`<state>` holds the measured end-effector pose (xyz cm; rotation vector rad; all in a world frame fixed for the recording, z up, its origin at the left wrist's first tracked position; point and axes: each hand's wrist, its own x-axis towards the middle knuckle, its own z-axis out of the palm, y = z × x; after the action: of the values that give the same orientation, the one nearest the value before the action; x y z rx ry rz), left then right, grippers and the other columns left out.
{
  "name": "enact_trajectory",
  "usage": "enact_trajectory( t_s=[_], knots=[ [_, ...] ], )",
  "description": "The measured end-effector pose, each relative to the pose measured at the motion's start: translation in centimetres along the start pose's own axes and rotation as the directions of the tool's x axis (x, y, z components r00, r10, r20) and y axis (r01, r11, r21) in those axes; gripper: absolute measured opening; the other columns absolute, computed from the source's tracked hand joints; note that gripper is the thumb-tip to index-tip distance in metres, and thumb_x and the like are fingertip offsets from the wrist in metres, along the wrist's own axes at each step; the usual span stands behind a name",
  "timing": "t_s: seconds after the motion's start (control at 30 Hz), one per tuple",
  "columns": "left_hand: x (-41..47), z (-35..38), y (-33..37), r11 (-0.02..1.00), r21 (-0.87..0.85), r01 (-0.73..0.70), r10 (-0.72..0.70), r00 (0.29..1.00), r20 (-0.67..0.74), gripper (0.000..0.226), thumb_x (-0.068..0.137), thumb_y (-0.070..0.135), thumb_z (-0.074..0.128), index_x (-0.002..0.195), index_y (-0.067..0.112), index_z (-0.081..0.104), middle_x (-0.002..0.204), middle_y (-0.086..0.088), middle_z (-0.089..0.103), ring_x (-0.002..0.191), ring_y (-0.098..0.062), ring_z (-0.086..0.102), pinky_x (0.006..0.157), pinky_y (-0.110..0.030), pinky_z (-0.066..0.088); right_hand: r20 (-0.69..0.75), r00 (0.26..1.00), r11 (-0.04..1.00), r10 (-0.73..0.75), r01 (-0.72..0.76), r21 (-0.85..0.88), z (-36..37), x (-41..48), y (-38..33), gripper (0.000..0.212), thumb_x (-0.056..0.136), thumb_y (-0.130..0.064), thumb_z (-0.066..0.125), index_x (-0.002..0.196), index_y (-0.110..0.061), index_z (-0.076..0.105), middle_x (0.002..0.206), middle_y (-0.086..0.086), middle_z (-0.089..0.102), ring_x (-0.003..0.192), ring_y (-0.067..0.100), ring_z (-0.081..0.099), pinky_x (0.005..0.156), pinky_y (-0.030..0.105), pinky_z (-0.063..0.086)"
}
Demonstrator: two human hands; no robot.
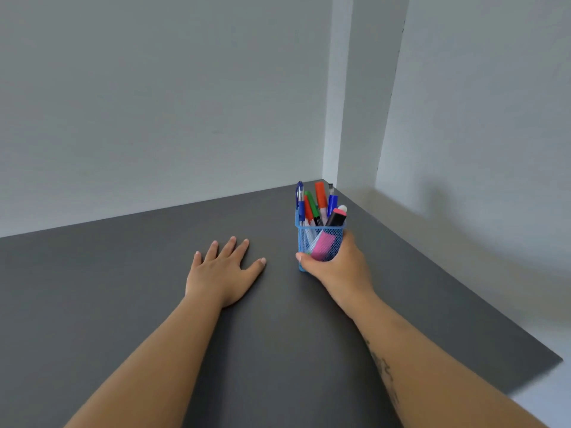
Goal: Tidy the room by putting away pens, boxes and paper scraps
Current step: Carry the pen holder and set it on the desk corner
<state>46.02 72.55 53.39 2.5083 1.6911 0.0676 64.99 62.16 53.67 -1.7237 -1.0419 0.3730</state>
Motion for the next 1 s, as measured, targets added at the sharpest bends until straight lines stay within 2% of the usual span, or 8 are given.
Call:
enact_trajectory(
  t_s=[0.17, 0.3, 0.4, 0.5, 0.6, 0.83, 0.9, 1.0],
  knots=[
    [4.9, 0.1, 0.3, 0.999, -0.011, 0.033, -0.033, 0.999, -0.004, 0.079, 0.084, 0.079, 0.012, 0.154, 0.041, 0.007, 0.164, 0.012, 0.003, 0.151, -0.020, 0.001, 0.121, -0.047, 0.004, -0.017, 1.000, 0.995, 0.019, -0.021, -0.099, 1.1, 6.3, 1.7, 0.062, 0.063, -0.058, 0.075, 0.110, -0.030, 0.047, 0.099, -0.010, 0.059, 0.086, 0.011, 0.061, 0.071, 0.034, 0.056],
    [8.5, 0.1, -0.2, 0.998, -0.018, 0.060, -0.060, 0.998, -0.010, 0.080, 0.083, 0.080, 0.013, 0.153, 0.042, 0.009, 0.164, 0.013, 0.005, 0.151, -0.020, 0.004, 0.121, -0.047, 0.005, -0.002, 1.000, 0.986, -0.011, 0.010, -0.167, 2.5, 11.0, 2.8, 0.069, 0.061, -0.066, 0.071, 0.114, -0.028, 0.049, 0.104, -0.007, 0.060, 0.091, 0.014, 0.061, 0.074, 0.039, 0.058],
    [10.8, 0.2, -0.5, 0.997, -0.018, 0.077, -0.077, 0.997, -0.014, 0.080, 0.083, 0.081, 0.013, 0.153, 0.043, 0.010, 0.163, 0.014, 0.005, 0.151, -0.019, 0.005, 0.121, -0.046, 0.006, -0.003, 0.999, 0.972, -0.038, 0.036, -0.233, 3.5, 14.6, 3.9, 0.053, 0.075, -0.058, 0.064, 0.116, -0.026, 0.055, 0.109, -0.003, 0.065, 0.096, 0.022, 0.064, 0.082, 0.043, 0.055],
    [11.7, 0.2, -0.8, 0.997, -0.008, 0.079, -0.079, 0.997, -0.022, 0.079, 0.083, 0.080, 0.013, 0.153, 0.043, 0.010, 0.163, 0.014, 0.006, 0.151, -0.019, 0.006, 0.120, -0.046, 0.007, -0.023, 1.000, 0.943, -0.006, -0.002, -0.332, 4.0, 17.4, 4.5, 0.035, 0.094, -0.040, 0.054, 0.121, -0.018, 0.057, 0.119, 0.006, 0.065, 0.107, 0.028, 0.062, 0.086, 0.038, 0.051],
    [12.0, 0.4, -0.8, 0.997, -0.013, 0.077, -0.078, 0.997, -0.026, 0.078, 0.083, 0.080, 0.013, 0.153, 0.044, 0.010, 0.163, 0.015, 0.007, 0.151, -0.018, 0.006, 0.120, -0.046, 0.007, -0.085, 0.996, 0.924, 0.024, -0.054, -0.378, 4.4, 19.7, 4.7, 0.034, 0.096, -0.036, 0.054, 0.122, -0.015, 0.057, 0.119, 0.008, 0.064, 0.107, 0.028, 0.062, 0.078, 0.034, 0.047],
    [11.9, 0.4, -0.9, 0.998, -0.003, 0.068, -0.068, 0.996, -0.052, 0.078, 0.083, 0.080, 0.013, 0.153, 0.043, 0.011, 0.163, 0.015, 0.007, 0.151, -0.017, 0.005, 0.120, -0.045, 0.008, -0.248, 0.966, 0.878, 0.068, -0.176, -0.445, 5.0, 22.5, 3.9, 0.036, 0.095, -0.034, 0.057, 0.122, -0.011, 0.049, 0.122, 0.012, 0.059, 0.109, 0.027, 0.055, 0.084, 0.037, 0.051],
    [11.9, 0.3, -0.8, 0.998, -0.001, 0.070, -0.070, 0.996, -0.060, 0.077, 0.084, 0.079, 0.012, 0.153, 0.044, 0.010, 0.163, 0.015, 0.007, 0.151, -0.017, 0.005, 0.120, -0.044, 0.008, -0.237, 0.971, 0.884, 0.029, -0.135, -0.447, 5.2, 22.7, 3.9, 0.032, 0.095, -0.030, 0.055, 0.120, -0.011, 0.047, 0.117, 0.013, 0.060, 0.105, 0.028, 0.057, 0.083, 0.040, 0.054],
    [11.8, 0.2, -0.6, 0.997, -0.003, 0.071, -0.072, 0.996, -0.053, 0.076, 0.084, 0.078, 0.012, 0.153, 0.044, 0.010, 0.163, 0.015, 0.006, 0.151, -0.017, 0.005, 0.120, -0.043, 0.008, -0.106, 0.979, 0.880, -0.172, 0.104, -0.464, 5.5, 22.1, 3.8, 0.022, 0.090, -0.032, 0.059, 0.098, -0.012, 0.057, 0.096, 0.009, 0.063, 0.089, 0.027, 0.062, 0.071, 0.042, 0.057]
  ],
)
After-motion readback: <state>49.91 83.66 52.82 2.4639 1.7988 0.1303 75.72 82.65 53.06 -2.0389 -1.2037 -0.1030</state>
